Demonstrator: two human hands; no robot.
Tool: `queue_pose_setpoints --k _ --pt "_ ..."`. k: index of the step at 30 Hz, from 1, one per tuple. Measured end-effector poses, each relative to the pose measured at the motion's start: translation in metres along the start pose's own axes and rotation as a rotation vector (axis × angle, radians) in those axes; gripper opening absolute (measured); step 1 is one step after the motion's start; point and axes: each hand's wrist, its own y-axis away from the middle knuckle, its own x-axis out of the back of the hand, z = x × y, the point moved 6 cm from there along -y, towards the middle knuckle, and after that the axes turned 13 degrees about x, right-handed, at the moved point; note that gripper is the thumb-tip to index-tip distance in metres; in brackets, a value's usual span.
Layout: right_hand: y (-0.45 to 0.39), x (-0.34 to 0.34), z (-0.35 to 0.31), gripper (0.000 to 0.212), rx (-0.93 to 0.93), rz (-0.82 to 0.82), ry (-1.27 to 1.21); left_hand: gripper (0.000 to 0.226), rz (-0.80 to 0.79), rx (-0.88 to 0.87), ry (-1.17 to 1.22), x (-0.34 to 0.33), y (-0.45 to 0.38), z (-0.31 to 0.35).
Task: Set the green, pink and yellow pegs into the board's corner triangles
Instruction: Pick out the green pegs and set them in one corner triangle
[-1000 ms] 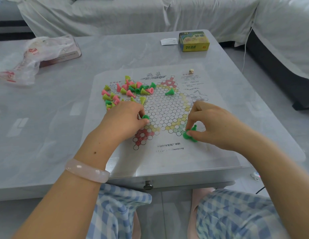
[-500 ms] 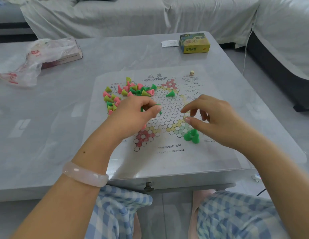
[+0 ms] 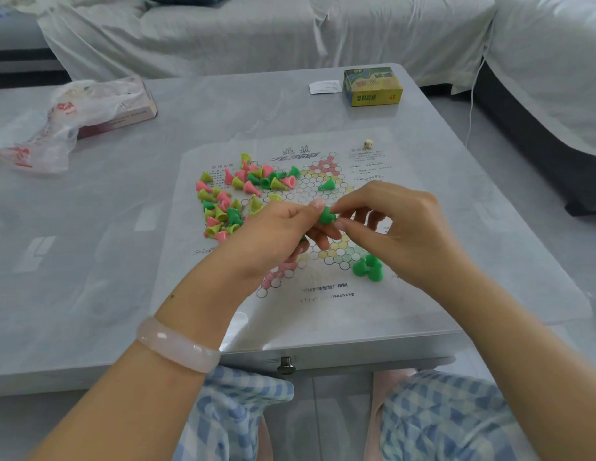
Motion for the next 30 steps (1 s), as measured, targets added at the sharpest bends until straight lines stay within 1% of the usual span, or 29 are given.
queue_pose_setpoints --k 7,9,11,14,17,19,22,30 --pt "-0.002 -0.003 -0.002 0.012 0.025 -0.036 0.009 0.042 -0.002 -0.011 -0.091 -0.002 -0.002 -0.002" --pt "-0.003 0.002 0.003 0.01 -0.025 -0.023 0.014 0.036 0.028 -0.02 -0.087 0.0 -0.003 -0.002" --pt "-0.002 0.009 0.016 0.008 -0.146 -0.022 0.032 0.027 0.079 -0.022 -0.046 0.006 -0.005 -0.002" --pt "0.007 0.014 0.039 0.007 -0.296 -0.132 0.09 0.023 0.098 -0.009 -0.001 0.013 -0.009 -0.003" --pt "0.016 0.007 0.05 0.007 -0.319 -0.307 0.114 0.027 0.096 0.007 0.004 0.018 -0.011 -0.005" --pt "0.019 0.002 0.052 0.009 -0.329 -0.374 0.084 0.029 0.113 0.018 0.015 0.021 -0.014 -0.008" --pt "0.022 -0.001 0.054 0.013 -0.344 -0.409 0.051 0.031 0.151 0.022 0.024 0.027 -0.017 -0.011" --pt "0.022 -0.006 0.055 0.008 -0.329 -0.443 0.065 0.035 0.15 -0.002 0.066 0.03 -0.019 -0.01"
